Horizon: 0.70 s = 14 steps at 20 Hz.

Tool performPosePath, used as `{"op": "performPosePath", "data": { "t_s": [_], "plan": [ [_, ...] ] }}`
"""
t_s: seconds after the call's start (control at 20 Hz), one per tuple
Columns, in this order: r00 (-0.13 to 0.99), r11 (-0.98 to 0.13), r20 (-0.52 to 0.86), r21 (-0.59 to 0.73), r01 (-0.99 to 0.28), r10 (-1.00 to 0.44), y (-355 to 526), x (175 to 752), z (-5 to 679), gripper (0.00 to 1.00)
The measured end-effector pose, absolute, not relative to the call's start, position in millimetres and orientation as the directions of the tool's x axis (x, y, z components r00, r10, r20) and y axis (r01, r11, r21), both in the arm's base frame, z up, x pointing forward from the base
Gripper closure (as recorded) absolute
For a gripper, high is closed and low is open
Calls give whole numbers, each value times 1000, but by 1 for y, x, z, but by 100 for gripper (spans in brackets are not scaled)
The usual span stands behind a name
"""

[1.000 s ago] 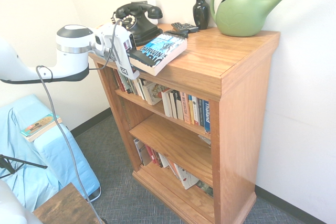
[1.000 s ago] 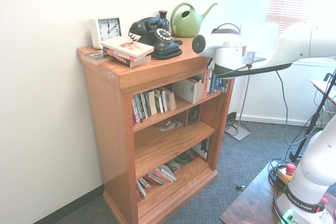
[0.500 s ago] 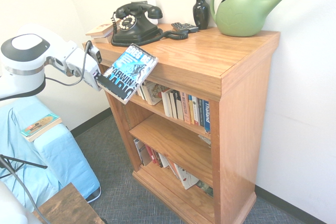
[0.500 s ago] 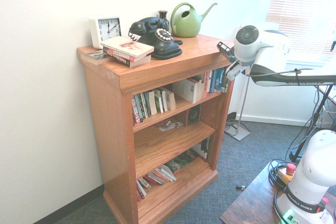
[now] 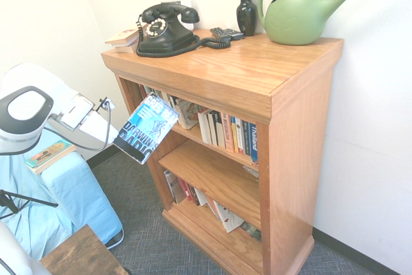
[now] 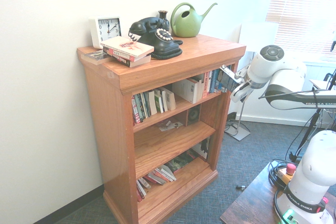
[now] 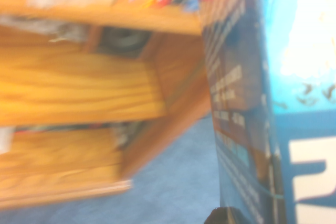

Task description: Shelf the books

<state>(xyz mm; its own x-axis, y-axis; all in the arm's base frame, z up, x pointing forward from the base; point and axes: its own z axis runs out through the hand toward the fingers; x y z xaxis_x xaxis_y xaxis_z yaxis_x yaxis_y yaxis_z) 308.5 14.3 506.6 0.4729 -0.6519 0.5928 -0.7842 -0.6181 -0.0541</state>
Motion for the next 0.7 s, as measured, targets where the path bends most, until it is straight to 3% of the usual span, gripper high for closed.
{"op": "performPosePath", "data": {
  "t_s": [0.45, 0.7],
  "plan": [
    [584, -682, 430, -111, -723, -688, 32, 351, 446, 100],
    [607, -699, 411, -117, -705, -680, 43, 375, 422, 100]
  ]
}}
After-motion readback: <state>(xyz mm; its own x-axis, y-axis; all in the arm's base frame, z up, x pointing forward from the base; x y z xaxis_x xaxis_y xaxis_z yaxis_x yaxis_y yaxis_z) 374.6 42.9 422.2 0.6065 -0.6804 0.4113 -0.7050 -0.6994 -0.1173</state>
